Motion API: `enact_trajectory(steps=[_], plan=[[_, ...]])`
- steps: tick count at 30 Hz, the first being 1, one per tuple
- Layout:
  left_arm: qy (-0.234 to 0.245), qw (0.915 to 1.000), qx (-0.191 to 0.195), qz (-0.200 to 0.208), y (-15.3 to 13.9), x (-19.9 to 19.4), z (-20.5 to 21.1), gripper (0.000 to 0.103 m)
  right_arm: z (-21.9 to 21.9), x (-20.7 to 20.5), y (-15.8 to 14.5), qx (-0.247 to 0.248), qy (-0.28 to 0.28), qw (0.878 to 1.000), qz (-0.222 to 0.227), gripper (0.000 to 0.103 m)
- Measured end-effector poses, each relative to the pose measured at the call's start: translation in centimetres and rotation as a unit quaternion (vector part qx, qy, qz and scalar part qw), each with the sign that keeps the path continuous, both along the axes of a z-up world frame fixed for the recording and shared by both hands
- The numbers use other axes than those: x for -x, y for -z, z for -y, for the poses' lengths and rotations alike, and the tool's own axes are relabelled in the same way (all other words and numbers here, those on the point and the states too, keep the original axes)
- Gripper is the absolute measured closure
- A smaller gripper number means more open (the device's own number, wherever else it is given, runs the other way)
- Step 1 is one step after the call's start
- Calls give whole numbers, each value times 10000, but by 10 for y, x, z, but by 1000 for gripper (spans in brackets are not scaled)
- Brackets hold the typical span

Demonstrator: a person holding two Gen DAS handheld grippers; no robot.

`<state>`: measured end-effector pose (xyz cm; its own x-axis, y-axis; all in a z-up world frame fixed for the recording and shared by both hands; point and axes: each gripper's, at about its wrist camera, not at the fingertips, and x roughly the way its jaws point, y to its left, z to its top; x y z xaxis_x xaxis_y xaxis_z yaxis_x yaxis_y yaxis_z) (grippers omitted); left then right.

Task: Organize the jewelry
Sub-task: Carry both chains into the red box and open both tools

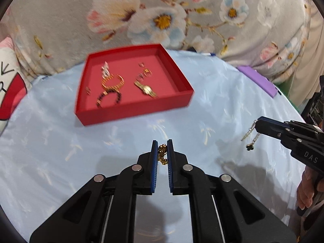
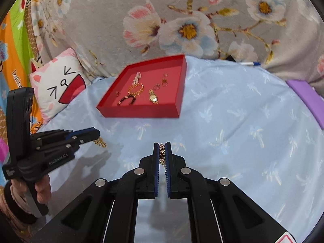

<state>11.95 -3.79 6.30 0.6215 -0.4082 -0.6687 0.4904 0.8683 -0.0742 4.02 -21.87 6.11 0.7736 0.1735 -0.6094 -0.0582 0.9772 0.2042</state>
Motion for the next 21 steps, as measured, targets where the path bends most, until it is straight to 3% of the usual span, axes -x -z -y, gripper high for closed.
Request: enact_trajectory(steps=[8, 12, 16, 21], plan=[[-513, 9972, 68, 541, -65, -56, -30, 95, -17, -54, -64, 217, -305, 9985, 411, 99], [-540, 9970, 211, 508, -82, -97, -35, 95, -19, -103, -84, 132, -303, 9984, 450, 99], [-590, 9968, 273, 459, -86, -134, -32, 95, -19, -154, -90, -76, -273, 9990, 342, 99], [-533, 9978, 186, 344, -77, -180, -9, 95, -17, -219, -74, -187, -30, 9998, -4, 99]])
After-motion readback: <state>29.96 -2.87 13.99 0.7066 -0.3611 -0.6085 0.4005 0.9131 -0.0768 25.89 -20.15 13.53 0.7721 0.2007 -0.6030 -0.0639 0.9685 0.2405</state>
